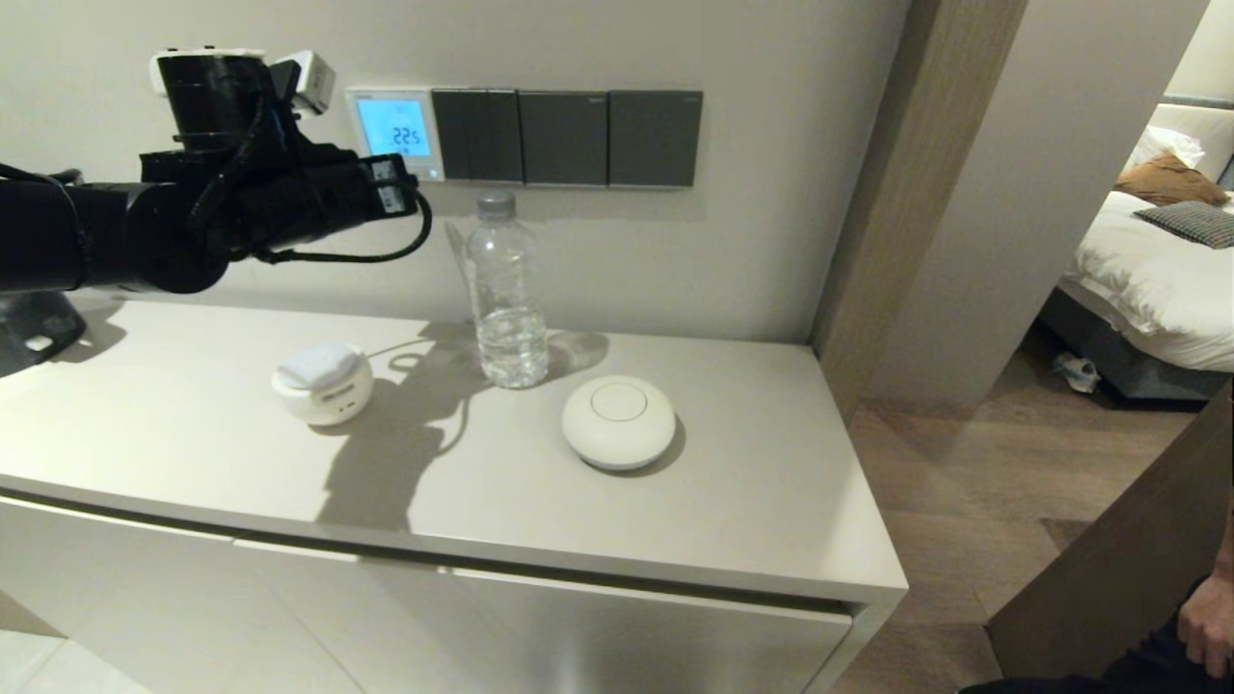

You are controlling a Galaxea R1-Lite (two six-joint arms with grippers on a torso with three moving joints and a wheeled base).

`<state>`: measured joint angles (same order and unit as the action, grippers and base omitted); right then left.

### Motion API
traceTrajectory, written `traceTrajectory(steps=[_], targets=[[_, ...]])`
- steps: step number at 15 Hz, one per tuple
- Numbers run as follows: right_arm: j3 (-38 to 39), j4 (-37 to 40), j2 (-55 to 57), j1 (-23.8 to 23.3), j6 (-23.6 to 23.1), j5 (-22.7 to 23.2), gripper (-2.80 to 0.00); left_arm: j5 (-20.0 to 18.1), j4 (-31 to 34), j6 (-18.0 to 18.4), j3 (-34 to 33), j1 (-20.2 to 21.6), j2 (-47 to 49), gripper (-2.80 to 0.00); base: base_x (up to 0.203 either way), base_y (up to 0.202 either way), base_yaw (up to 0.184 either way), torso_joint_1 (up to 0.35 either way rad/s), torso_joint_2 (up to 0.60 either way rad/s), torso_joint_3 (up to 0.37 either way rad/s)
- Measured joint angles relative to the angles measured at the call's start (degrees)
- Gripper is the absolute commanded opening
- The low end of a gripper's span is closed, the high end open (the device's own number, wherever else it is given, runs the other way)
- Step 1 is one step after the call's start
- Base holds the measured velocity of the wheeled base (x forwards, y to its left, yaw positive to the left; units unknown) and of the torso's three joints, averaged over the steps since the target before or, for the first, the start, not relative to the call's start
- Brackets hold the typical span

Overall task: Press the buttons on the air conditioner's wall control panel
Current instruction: Press the temperature increase button

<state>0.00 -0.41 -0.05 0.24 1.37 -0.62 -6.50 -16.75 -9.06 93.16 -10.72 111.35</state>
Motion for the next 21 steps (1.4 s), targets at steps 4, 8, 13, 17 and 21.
traceTrajectory(steps=[4,8,13,17,21], targets=[[0.0,0.0,0.0,0.0,0.0,0.0,-2.80,0.0,0.0,0.0,0.4,0.0,0.5,-2.80,0.000,0.000,0.000,0.000,0.00,0.000],[0.0,0.0,0.0,0.0,0.0,0.0,-2.80,-0.1,0.0,0.0,0.7,0.0,0.9,-2.80,0.000,0.000,0.000,0.000,0.00,0.000],[0.0,0.0,0.0,0.0,0.0,0.0,-2.80,-0.1,0.0,-0.1,0.8,0.0,1.0,-2.80,0.000,0.000,0.000,0.000,0.00,0.000],[0.0,0.0,0.0,0.0,0.0,0.0,-2.80,0.0,0.0,-0.1,0.9,0.0,1.0,-2.80,0.000,0.000,0.000,0.000,0.00,0.000],[0.0,0.0,0.0,0.0,0.0,0.0,-2.80,0.0,0.0,-0.1,-0.2,-0.1,0.2,-2.80,0.000,0.000,0.000,0.000,0.00,0.000]])
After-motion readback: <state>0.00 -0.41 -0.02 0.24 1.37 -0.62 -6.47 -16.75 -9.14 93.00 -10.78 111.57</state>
